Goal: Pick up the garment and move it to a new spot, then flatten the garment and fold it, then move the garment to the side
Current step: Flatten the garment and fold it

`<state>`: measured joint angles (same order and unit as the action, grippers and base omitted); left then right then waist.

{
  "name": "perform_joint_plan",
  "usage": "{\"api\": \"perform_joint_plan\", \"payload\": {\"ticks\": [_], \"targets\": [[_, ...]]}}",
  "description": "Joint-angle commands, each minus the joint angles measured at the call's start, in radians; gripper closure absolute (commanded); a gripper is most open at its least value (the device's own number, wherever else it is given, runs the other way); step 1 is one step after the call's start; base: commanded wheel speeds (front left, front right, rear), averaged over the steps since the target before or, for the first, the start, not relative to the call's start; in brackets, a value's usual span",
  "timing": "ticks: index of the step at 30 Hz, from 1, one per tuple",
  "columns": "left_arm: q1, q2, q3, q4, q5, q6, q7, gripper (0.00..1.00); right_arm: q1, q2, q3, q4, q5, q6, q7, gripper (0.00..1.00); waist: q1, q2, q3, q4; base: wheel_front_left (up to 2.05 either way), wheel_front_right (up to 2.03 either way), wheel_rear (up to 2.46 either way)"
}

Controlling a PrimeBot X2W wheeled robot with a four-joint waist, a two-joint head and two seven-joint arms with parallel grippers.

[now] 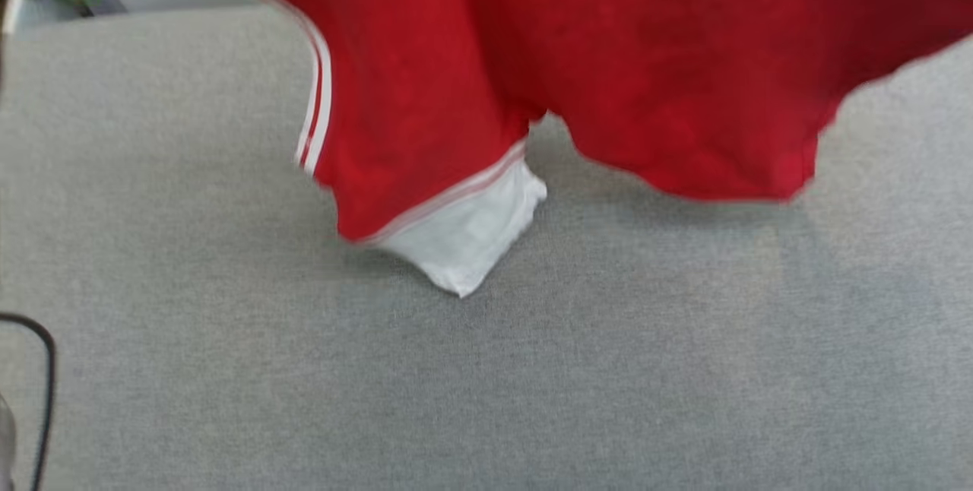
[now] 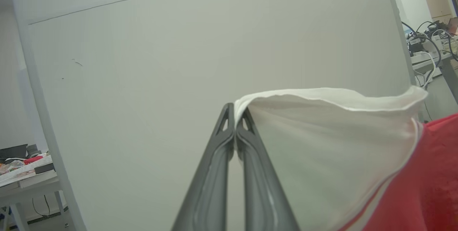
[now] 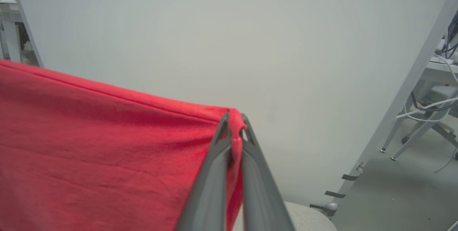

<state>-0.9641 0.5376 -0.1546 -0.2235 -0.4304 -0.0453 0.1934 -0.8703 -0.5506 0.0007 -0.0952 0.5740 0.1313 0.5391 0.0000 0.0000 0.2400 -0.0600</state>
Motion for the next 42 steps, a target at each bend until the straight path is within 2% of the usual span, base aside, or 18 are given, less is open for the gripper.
{"api": "perform_joint_plan", "payload": {"ticks": [1,6,12,19,24,29,34,42], "targets": [[-0.062,0.012,-0.001,0.021,0.008,-0.012,0.000,1.00,-0.046,-0.004,0.006,0.019,-0.015,-0.001,-0.015,1.00,0.0000,0.0000,0.126,0.005,0.00,0.00,0.00],[-0.272,0.021,-0.039,0.138,0.027,-0.049,-0.010,1.00,-0.210,-0.007,0.033,0.115,-0.048,-0.001,-0.061,1.00,0.0000,0.0000,0.236,0.007,0.00,0.00,0.00],[-0.566,0.026,-0.098,0.368,0.080,-0.072,-0.056,1.00,-0.434,0.023,0.082,0.299,-0.108,-0.001,-0.139,1.00,0.0000,0.0000,0.341,0.005,0.00,0.00,0.00],[-0.852,0.007,-0.163,0.639,0.151,-0.080,-0.179,1.00,-0.673,0.101,0.097,0.544,-0.201,-0.001,-0.290,1.00,0.0000,0.0000,0.428,-0.007,0.00,0.00,0.00],[-0.967,-0.024,-0.176,0.810,0.178,-0.076,-0.300,1.00,-0.799,0.146,0.080,0.690,-0.257,-0.001,-0.393,1.00,0.0000,0.0000,0.470,0.003,0.00,0.00,0.00],[-0.999,-0.038,-0.188,0.927,0.201,-0.071,-0.423,1.00,-0.864,0.187,0.071,0.807,-0.290,-0.001,-0.496,1.00,0.0000,0.0000,0.501,0.020,0.00,0.00,0.00],[-0.918,-0.065,-0.178,0.956,0.184,-0.069,-0.453,1.00,-0.843,0.209,0.095,0.878,-0.295,-0.001,-0.575,1.00,0.0000,0.0000,0.510,0.041,0.00,0.00,0.00],[-0.612,-0.122,-0.142,0.806,0.170,-0.067,-0.455,1.00,-0.686,0.218,0.188,0.931,-0.241,-0.001,-0.666,1.00,0.0000,0.0000,0.467,0.068,0.00,0.00,0.00]]}}
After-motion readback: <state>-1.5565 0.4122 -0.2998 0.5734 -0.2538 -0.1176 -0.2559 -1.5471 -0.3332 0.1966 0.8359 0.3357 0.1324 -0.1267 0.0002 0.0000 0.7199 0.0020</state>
